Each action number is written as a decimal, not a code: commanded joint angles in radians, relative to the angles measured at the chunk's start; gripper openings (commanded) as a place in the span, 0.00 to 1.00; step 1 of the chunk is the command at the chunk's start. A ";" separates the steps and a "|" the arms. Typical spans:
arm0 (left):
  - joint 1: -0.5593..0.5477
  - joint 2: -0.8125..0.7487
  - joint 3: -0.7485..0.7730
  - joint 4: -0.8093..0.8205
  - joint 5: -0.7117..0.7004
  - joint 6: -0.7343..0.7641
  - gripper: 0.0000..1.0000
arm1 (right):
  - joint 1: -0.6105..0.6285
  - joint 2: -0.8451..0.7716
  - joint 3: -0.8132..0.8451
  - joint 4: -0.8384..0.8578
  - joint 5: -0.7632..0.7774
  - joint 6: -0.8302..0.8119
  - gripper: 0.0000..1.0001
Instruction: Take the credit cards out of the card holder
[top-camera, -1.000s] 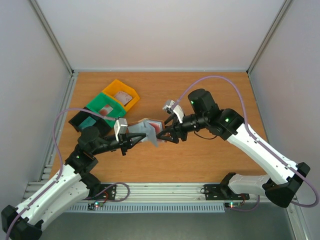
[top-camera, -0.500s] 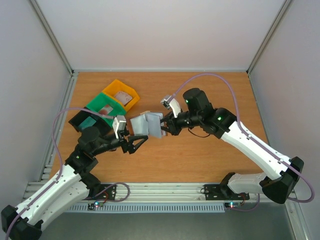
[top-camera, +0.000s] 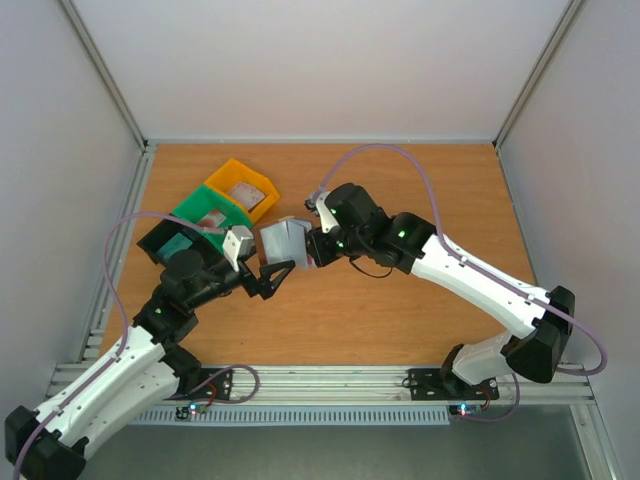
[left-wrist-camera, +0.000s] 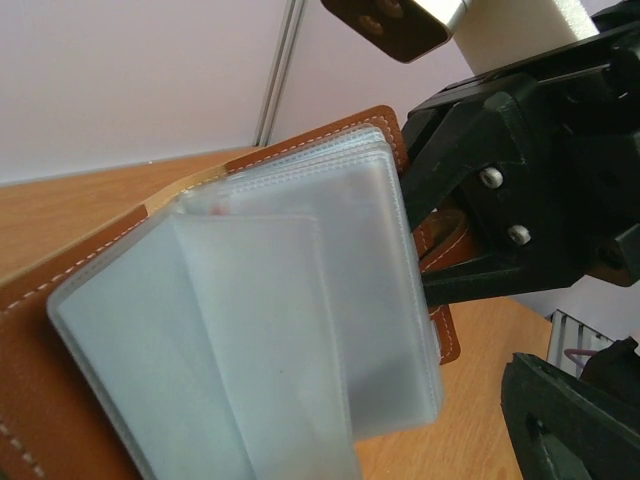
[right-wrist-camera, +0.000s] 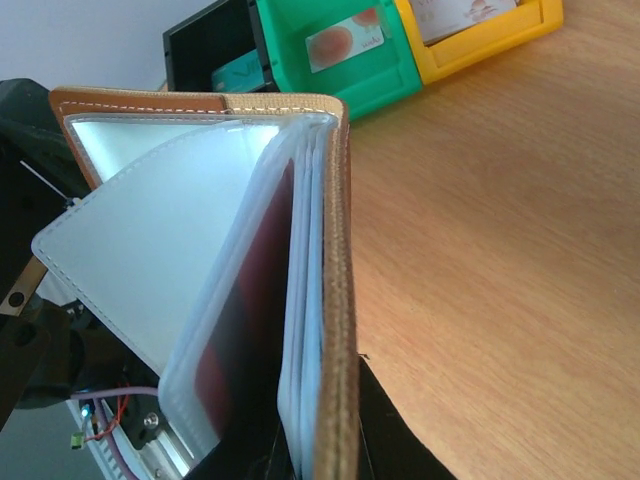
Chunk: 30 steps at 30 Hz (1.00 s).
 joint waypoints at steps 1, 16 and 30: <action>0.004 0.003 0.011 0.043 -0.003 -0.007 0.99 | 0.012 0.015 0.044 0.021 0.014 0.042 0.01; 0.024 0.000 -0.025 -0.001 -0.069 -0.037 0.82 | 0.058 0.089 0.094 0.067 -0.074 0.046 0.01; 0.065 -0.039 -0.025 -0.048 -0.055 -0.071 0.19 | -0.024 -0.024 0.000 0.113 -0.300 -0.068 0.01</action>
